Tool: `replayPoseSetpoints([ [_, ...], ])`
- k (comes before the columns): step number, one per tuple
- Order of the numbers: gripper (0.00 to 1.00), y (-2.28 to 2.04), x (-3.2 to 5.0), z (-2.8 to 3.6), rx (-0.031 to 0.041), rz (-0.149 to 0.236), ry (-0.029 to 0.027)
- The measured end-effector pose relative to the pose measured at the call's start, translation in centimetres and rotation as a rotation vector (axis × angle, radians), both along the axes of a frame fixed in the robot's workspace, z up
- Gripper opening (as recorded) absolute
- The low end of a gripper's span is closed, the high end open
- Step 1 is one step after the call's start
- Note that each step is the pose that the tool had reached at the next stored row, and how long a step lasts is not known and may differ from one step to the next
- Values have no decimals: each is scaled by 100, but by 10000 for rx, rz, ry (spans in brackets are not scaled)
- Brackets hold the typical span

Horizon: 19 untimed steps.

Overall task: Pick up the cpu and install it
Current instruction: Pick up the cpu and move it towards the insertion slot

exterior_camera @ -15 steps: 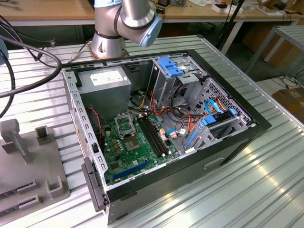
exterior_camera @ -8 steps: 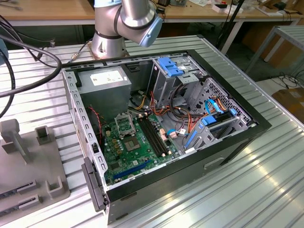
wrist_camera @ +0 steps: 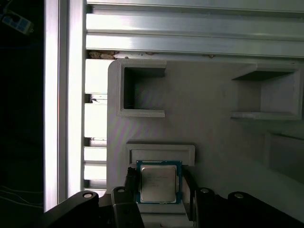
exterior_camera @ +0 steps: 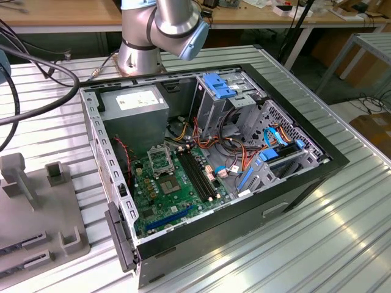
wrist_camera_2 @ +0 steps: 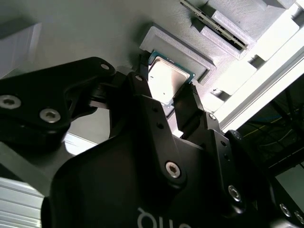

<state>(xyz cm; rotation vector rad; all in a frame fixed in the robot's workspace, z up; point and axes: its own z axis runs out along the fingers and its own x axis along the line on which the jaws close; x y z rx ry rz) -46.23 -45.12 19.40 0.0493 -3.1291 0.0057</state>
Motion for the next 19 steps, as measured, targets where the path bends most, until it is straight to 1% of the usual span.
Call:
replayPoseSetpoints([
  [5, 47, -1, 0, 77, -1, 0, 5],
  [6, 47, 0, 0, 110, -1, 0, 6],
  [10, 47, -1, 1, 184, -1, 1, 12],
  [11, 47, -1, 2, 220, -1, 1, 17],
  [13, 47, 0, 3, 254, -1, 0, 22],
  [19, 47, 0, 2, 262, 0, 0, 22],
])
